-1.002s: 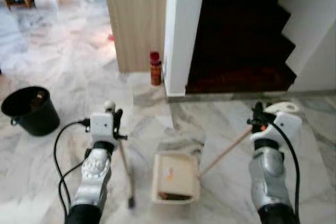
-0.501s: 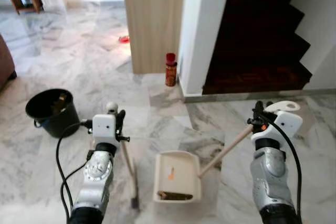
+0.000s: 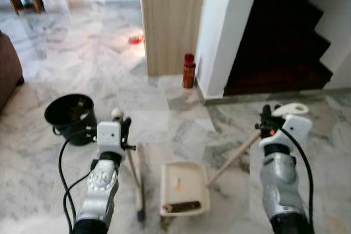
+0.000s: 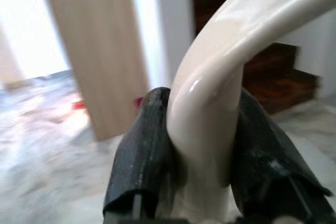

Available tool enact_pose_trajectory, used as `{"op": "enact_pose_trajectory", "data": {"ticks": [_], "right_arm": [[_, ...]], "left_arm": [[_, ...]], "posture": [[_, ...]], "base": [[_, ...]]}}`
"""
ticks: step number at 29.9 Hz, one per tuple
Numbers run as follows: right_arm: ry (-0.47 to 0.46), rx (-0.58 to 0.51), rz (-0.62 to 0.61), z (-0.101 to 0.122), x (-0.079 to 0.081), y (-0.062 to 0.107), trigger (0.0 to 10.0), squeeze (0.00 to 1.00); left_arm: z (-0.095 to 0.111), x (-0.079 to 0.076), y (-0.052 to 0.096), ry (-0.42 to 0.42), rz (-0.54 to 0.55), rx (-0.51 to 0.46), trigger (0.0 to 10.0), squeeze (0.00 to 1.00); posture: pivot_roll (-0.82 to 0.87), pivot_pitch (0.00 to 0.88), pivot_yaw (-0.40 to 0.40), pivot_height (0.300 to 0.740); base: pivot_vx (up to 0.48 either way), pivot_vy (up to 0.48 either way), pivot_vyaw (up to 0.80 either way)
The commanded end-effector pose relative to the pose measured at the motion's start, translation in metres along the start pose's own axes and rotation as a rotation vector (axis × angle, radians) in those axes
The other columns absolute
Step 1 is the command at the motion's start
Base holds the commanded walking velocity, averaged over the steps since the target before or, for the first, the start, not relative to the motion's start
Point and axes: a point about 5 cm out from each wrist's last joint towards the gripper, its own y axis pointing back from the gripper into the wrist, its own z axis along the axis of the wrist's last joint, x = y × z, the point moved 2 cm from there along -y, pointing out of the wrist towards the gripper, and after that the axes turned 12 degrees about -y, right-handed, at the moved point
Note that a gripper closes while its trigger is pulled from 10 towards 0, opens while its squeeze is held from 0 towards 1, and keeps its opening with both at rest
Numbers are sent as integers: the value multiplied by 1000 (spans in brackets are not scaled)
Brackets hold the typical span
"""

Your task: Sweep floor

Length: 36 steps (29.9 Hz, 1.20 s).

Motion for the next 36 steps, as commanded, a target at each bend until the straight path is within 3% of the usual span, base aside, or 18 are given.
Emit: {"op": "enact_pose_trajectory", "data": {"ticks": [1,36], "right_arm": [[-38,-55,18,14,5,-5,10000,0],[-68,-28,52,9,16,-2,10000,0]], "left_arm": [[18,2,-7,-10,10,-73,10000,0],[15,9,-1,-24,28,-52,10000,0]], "posture": [[21,0,-35,740],[34,0,-25,740]], "base": [[0,480,0],[0,480,0]]}}
